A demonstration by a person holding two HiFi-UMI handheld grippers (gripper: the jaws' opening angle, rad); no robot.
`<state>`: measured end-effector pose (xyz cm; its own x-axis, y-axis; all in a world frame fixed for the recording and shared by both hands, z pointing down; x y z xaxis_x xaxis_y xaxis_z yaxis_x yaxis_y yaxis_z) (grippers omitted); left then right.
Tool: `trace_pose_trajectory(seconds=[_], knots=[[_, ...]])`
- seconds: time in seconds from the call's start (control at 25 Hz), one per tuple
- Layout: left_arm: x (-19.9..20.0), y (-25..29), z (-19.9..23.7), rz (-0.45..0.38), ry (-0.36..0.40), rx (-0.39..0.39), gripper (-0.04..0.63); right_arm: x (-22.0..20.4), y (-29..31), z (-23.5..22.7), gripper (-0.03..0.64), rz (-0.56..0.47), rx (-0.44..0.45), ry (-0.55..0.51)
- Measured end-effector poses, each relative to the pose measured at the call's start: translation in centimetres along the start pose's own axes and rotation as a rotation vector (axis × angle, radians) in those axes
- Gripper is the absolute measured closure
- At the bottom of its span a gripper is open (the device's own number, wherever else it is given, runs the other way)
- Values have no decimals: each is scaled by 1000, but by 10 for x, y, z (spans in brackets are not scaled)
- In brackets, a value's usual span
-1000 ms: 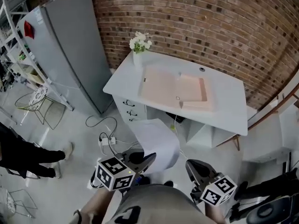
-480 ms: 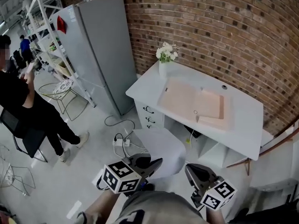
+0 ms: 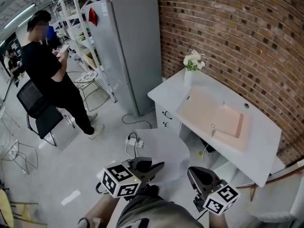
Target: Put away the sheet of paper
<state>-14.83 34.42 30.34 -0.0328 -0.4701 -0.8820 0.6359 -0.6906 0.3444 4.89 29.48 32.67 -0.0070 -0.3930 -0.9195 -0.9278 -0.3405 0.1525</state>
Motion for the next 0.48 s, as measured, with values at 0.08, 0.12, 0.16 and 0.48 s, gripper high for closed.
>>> trace_pose_trajectory(seconds=[0.08,0.12,0.16,0.48], knots=[[2,-2,3,-11,-10,21,581,4,8,-3,594,5,24,-6],[2,-2,5,-16,-16,27,581,6,11,-4,594,7,35,-11],[3,-3,6,-23,-23,29,581,8,15,-5,594,9,46,-16],[13,3,40,-78,-80,-10,581,30,48,-22,594,21,64,-48]])
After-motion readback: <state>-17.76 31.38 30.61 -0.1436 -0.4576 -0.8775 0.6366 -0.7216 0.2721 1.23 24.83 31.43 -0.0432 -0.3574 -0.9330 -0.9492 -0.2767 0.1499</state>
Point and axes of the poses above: the fingertips, and each gripper's own axes: y forward along the fingers, z to its left, x out of its top, the point moved 7 cm from there along -y, backward along the fingers, and after that the axes turned 3 degrees about -x, right-handed, at the moved point
